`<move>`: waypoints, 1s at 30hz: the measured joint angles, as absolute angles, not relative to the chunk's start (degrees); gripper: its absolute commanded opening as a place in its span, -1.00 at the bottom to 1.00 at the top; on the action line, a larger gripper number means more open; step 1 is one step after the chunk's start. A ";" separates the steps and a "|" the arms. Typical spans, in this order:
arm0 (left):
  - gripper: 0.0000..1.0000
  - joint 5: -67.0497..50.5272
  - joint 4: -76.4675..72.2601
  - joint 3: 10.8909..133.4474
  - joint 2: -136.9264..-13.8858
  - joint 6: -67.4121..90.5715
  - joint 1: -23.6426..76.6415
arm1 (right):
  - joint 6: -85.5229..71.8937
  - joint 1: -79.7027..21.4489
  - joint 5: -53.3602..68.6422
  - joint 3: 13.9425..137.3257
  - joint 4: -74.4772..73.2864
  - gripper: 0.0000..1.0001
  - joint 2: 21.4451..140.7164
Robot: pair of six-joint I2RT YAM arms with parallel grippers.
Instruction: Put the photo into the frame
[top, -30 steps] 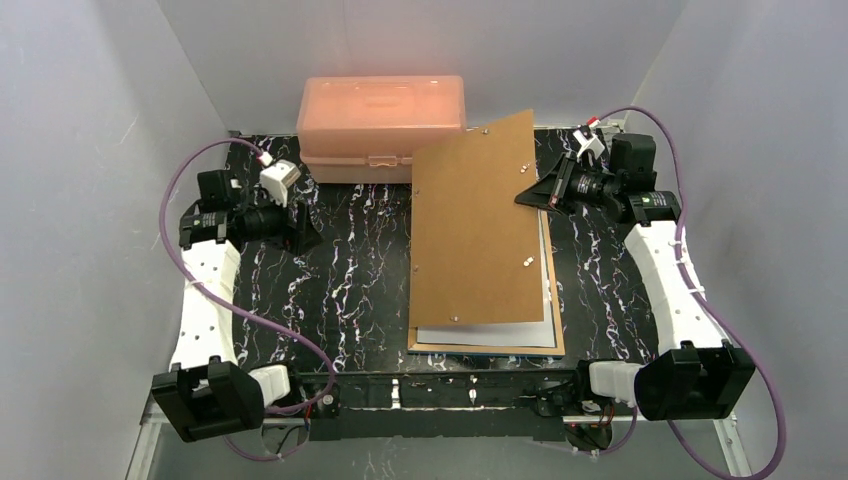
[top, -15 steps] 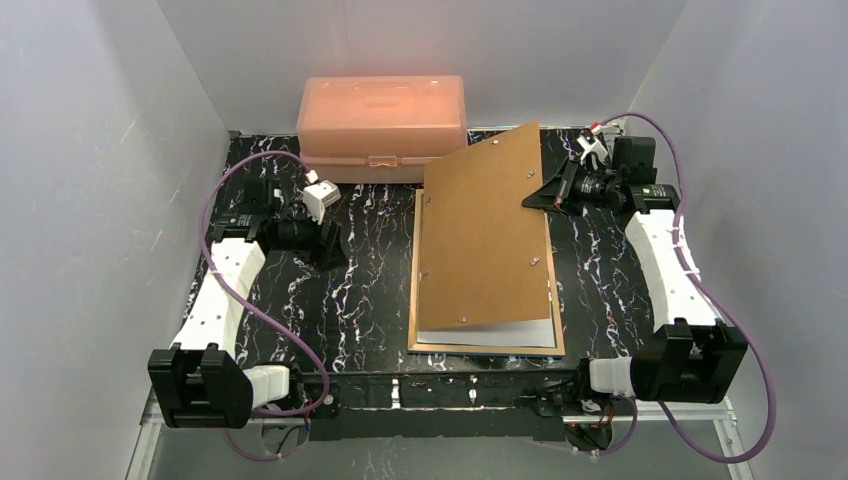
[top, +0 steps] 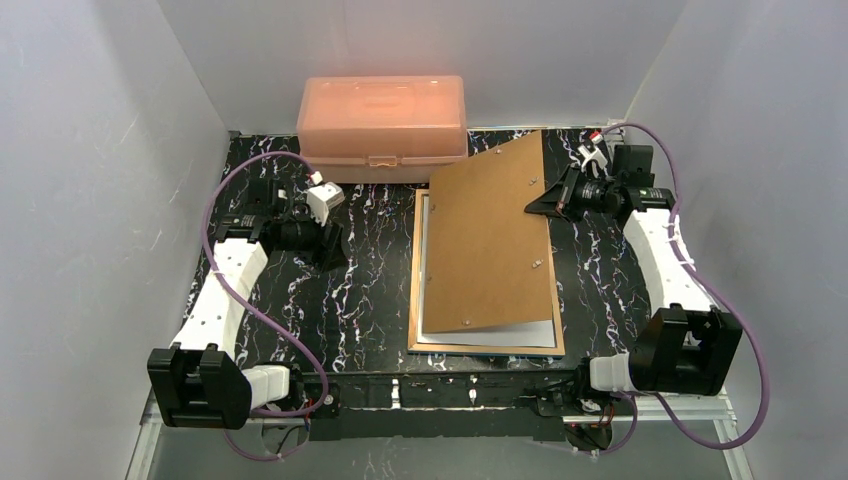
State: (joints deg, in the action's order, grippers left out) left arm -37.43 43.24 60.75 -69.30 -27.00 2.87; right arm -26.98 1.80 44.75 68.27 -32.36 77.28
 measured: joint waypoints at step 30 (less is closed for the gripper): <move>0.13 -34.83 41.15 58.76 -68.69 -27.46 5.02 | -28.40 1.96 47.75 61.06 -25.17 -0.97 81.30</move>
State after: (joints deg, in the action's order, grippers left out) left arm -34.83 41.15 58.76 -68.69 -27.46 5.02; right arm -28.40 1.96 47.75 61.06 -25.17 81.30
